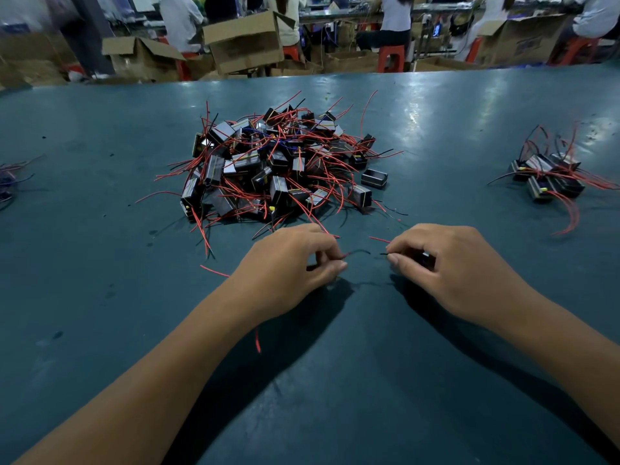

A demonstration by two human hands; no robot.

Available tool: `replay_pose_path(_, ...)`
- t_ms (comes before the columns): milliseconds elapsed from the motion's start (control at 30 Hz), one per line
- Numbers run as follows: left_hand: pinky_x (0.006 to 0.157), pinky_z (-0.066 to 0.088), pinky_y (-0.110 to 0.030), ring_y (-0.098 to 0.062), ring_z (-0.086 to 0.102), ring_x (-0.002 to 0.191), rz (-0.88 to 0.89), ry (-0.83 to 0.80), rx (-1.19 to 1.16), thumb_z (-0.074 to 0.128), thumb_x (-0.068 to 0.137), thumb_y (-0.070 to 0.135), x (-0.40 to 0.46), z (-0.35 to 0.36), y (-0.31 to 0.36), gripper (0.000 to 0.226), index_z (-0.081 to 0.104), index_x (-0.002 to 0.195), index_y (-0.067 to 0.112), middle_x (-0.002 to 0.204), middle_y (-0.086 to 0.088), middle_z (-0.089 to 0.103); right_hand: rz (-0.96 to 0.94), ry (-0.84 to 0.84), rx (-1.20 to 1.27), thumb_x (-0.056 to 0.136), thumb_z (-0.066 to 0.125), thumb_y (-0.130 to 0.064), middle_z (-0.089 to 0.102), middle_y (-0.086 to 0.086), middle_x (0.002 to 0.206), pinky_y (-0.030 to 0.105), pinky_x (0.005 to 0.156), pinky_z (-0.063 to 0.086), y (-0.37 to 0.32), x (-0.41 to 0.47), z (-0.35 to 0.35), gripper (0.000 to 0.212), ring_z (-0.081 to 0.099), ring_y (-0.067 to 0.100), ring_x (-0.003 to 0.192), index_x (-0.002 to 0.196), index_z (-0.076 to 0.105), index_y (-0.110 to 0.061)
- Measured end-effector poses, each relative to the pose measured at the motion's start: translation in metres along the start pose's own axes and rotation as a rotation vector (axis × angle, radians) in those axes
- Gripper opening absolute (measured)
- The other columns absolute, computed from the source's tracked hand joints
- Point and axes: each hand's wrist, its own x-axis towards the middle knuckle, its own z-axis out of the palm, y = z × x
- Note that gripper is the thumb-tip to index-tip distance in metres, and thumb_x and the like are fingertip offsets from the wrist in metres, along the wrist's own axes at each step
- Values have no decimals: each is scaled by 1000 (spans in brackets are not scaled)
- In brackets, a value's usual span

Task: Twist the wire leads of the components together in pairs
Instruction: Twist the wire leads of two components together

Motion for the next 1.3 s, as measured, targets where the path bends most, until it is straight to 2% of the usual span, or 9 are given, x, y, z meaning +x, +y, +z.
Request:
replay_pose_path(33,74,47,-32,5,52,79,4,-1,-3,66,95,34,0,0,0,8,72,98,31,86,18,60,-11,10,-6,91,67,-20,69,-7,83,30,75,45,0,0,-1,6,62,13,77,89,73,-18)
replay_pose_path(100,72,43,-28,9,51,76,-1,-12,-9,64,96,30,0,1,-2,22,70,117,34,86,20,60,-21,28,-3,90,69,-17,69,-7,82,26,73,44,-1,1,-2,5,62,11,74,91,74,-17)
replay_pose_path(167,66,37,-22,10,50,72,1,-7,-22,63,97,28,-1,3,-1,30,66,126,34,79,21,58,-14,42,42,89,70,-14,69,-11,80,21,70,45,-1,1,-2,6,62,5,71,92,73,-18)
replay_pose_path(233,62,34,-23,7,50,68,-4,10,-42,63,97,30,-1,5,1,26,68,122,34,70,21,56,9,39,112,90,70,-11,69,-15,75,20,65,48,-1,0,-1,10,62,0,67,93,72,-20)
replay_pose_path(333,61,42,-32,-4,49,60,-11,33,-116,63,97,30,0,8,5,9,70,103,30,62,15,54,53,31,188,91,68,-13,69,-11,69,34,63,53,-1,-1,1,9,64,10,61,92,71,-22)
replay_pose_path(400,62,45,-35,-6,47,57,-8,40,-152,64,96,27,0,9,7,4,66,94,27,59,13,53,68,48,200,91,67,-17,68,-9,67,37,63,51,-2,-1,3,8,63,13,59,90,70,-24)
replay_pose_path(667,65,51,-45,-14,59,58,-5,13,-238,59,97,37,-2,8,15,17,60,85,25,60,5,63,132,16,299,92,67,-19,71,-11,70,32,62,52,-11,0,4,10,66,8,61,83,67,-25)
replay_pose_path(867,56,40,-28,-7,54,51,13,37,-279,52,99,32,0,13,17,15,57,86,25,63,13,68,188,-3,441,93,65,-16,74,-6,71,25,52,55,-12,0,8,12,71,12,58,83,65,-23)
replay_pose_path(1300,53,32,-23,-2,51,45,-39,64,-326,51,101,29,-1,22,26,17,52,84,25,62,15,69,376,-11,770,93,64,-9,75,8,74,24,48,51,-24,2,9,6,71,23,61,88,68,-8)
